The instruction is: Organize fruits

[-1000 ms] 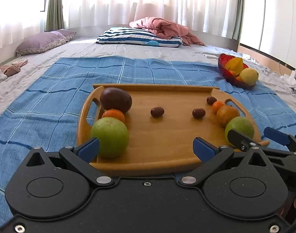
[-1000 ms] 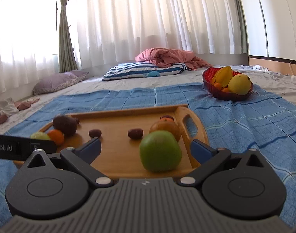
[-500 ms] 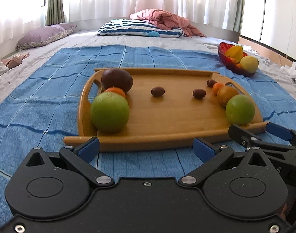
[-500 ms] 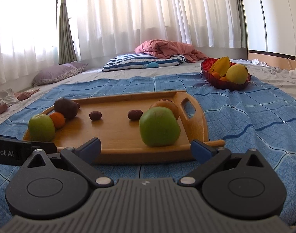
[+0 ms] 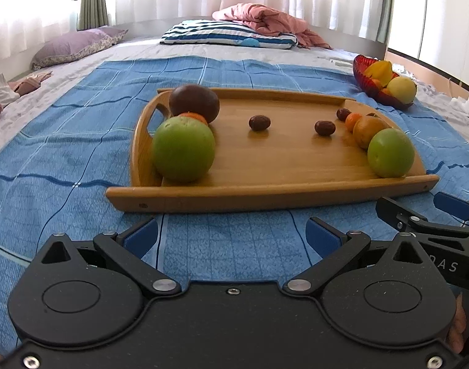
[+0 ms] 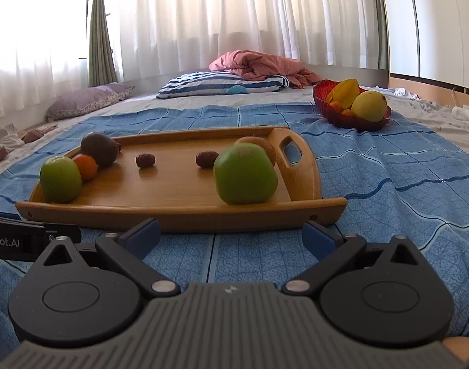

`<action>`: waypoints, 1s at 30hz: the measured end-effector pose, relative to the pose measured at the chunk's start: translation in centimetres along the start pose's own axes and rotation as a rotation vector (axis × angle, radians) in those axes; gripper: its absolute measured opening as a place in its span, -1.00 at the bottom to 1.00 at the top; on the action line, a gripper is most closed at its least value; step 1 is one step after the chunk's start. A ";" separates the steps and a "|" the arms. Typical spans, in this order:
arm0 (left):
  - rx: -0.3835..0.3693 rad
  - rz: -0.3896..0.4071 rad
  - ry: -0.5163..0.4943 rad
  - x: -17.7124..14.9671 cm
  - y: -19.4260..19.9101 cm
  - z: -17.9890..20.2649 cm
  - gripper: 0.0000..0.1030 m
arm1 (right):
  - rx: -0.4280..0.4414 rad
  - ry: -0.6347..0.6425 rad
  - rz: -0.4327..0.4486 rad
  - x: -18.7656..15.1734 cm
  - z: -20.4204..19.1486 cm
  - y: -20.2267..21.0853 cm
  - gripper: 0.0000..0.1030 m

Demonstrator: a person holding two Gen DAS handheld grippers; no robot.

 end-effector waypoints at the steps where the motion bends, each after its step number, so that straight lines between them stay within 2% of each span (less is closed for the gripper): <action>1: 0.003 -0.002 0.000 -0.1 -0.1 -0.1 0.99 | -0.001 0.004 -0.001 -0.1 0.0 0.0 1.00; 30: 0.028 -0.001 0.010 -1.7 -1.5 -0.4 1.00 | -0.020 0.067 -0.061 -1.0 -0.8 -0.8 1.00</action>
Point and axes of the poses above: each gripper's, at about its wrist camera, not at the fingertips, and y roughly against the way its jaws point, z to its right, x to its top, the point moved 2 cm from there along -y, roughly the way its jaws point, and after that the axes turned 3 degrees about -x, right-handed, at the moved point
